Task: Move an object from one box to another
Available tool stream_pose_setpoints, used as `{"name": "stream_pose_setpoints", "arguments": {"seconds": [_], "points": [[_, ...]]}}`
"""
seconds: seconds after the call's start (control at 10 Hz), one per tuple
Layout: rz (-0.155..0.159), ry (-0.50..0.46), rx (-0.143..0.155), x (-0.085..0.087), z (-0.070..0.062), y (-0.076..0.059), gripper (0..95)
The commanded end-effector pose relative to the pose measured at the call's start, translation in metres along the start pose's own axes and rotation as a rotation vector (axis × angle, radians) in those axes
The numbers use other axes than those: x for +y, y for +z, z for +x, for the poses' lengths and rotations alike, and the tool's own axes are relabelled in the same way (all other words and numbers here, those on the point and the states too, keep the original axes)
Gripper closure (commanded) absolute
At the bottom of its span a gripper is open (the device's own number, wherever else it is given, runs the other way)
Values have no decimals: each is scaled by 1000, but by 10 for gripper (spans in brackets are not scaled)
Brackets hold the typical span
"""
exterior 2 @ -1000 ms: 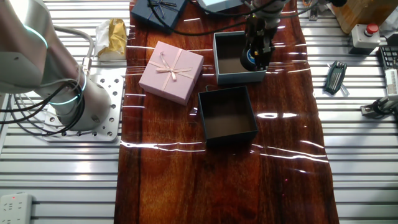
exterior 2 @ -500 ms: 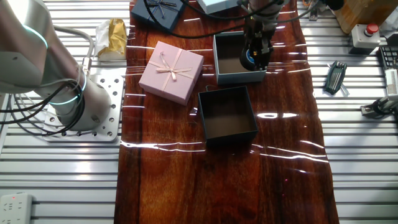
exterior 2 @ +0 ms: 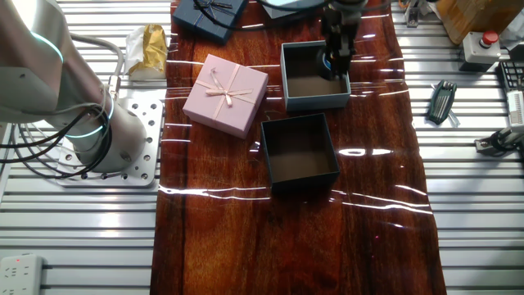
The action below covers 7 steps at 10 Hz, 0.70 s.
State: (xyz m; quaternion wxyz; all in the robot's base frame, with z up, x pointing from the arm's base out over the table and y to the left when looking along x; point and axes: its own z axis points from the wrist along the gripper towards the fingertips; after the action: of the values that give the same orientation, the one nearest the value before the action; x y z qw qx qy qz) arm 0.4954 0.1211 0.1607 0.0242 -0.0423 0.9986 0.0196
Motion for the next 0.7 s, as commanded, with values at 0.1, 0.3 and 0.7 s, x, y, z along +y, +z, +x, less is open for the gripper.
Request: {"name": "stream_pose_setpoints", "arguments": {"seconds": [0.1,0.3,0.7], "points": [[2,7,-15,7,3,11,950],[6,15,-15,17,5,18,950],[10,34,-12,29,3,24,950]]}}
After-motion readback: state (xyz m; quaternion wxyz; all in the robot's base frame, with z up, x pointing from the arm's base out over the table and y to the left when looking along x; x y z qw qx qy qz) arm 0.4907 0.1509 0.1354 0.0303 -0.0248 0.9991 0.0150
